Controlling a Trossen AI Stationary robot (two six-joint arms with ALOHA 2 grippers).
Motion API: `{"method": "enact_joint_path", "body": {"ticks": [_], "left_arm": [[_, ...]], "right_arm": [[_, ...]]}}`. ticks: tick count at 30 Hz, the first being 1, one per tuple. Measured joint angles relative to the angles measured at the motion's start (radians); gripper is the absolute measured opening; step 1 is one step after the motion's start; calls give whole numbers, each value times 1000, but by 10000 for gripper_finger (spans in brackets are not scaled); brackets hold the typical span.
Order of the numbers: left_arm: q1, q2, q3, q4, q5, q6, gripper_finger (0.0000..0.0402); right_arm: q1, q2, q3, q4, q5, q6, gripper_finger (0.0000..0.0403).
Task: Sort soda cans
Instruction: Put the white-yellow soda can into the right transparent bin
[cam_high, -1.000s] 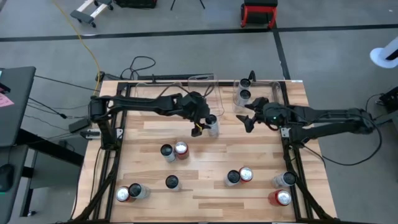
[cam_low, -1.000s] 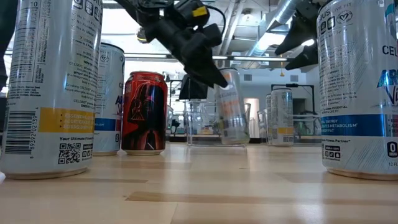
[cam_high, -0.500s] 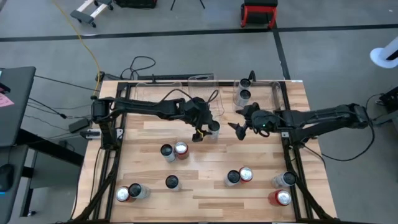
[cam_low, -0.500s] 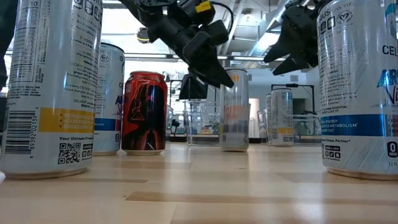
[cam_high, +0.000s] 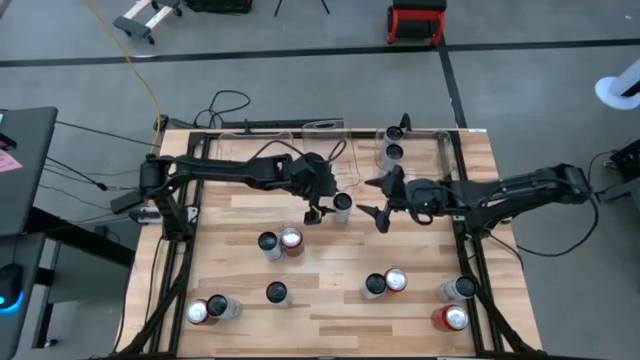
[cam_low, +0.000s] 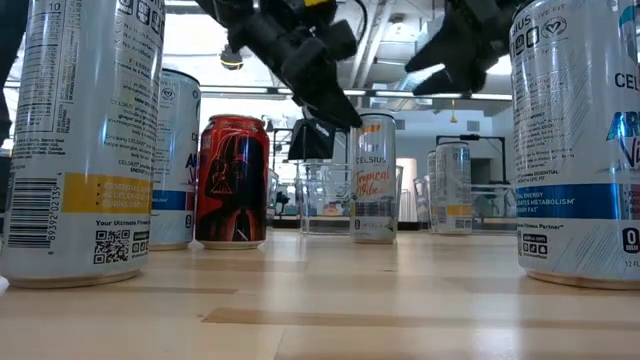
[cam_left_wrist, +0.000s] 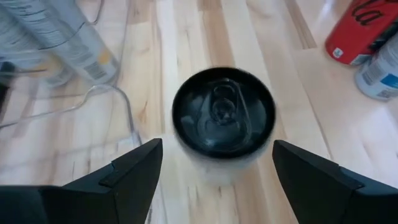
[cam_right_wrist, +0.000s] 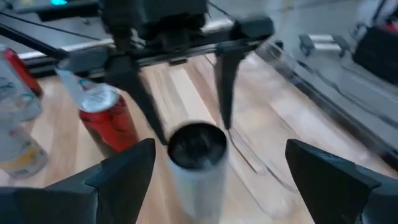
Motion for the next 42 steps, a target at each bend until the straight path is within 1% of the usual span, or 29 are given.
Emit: {"method": "enact_joint_path", "body": {"ticks": [7,10,15,20,24,26,33,37,40,42], "left_arm": [[-1,-64,-5,-97,-27,-9,301],[1,-60,-10,-125,-49,-32,301],[2,-41,-11,-126,-49,-33,301],[2,-24,-12,-105,-49,-34,301],[2,-26,-11,-70,-50,-33,301],[2,-26,-11,-65,-50,-34,301],[2,-26,-11,-59,-50,-34,301],[2,-26,-11,-61,-50,-33,301],[2,-26,-11,-67,-50,-32,301],[2,-26,-11,-68,-50,-32,301]], "right_arm": [[5,116,0,146,-20,-93,379],[4,170,0,190,-20,-92,379],[3,225,1,255,-20,-93,380],[-16,230,0,241,-41,-58,388],[-44,233,0,240,-110,-24,398],[-61,254,1,248,-145,-18,399],[-84,351,0,300,-174,-20,400],[-84,367,0,313,-174,-33,399],[-90,366,0,287,-175,-24,390],[-92,365,0,277,-175,-15,373]]}}
